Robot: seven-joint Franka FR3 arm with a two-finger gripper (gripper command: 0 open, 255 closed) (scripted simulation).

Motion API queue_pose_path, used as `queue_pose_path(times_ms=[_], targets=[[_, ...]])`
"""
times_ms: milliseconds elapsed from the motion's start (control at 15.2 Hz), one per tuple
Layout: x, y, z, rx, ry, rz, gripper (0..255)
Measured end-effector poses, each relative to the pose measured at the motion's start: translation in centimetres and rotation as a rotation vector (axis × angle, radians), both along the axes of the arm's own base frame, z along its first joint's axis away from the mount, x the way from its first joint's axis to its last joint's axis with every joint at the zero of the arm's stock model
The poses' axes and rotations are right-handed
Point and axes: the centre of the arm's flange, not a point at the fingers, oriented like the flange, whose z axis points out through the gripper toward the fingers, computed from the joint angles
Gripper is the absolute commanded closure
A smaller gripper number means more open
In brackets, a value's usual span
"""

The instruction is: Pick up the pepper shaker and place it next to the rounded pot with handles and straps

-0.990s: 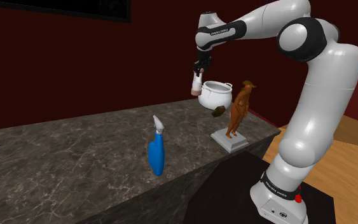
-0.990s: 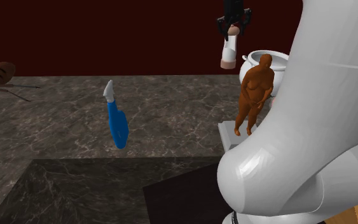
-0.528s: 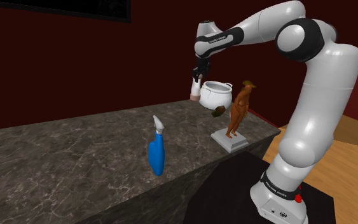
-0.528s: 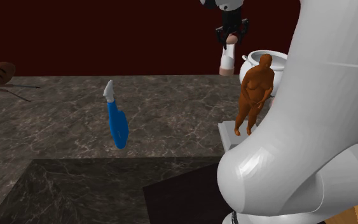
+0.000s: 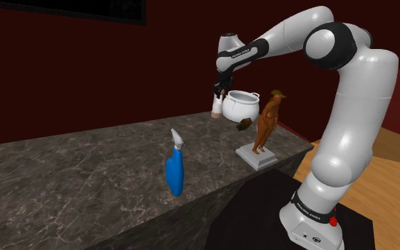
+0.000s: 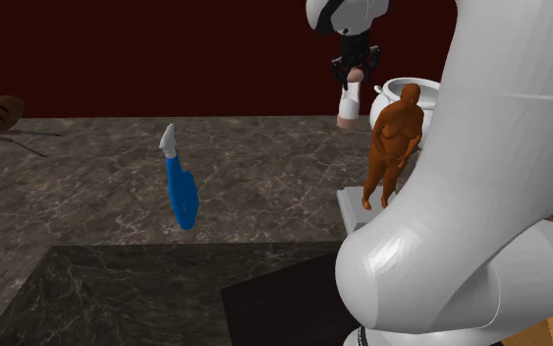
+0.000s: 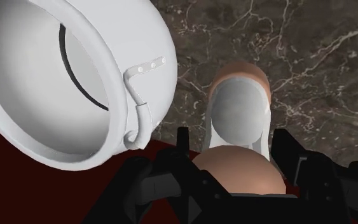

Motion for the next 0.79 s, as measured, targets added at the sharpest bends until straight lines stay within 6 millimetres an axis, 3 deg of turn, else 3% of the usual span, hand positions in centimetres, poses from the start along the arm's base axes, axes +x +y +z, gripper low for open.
queue_pose_path(times_ms=[462, 792], targets=[[0.1, 0.0, -3.6, 0.0, 0.0, 0.0, 255], [0.0, 0.0, -4.0, 0.0, 0.0, 0.0, 255]])
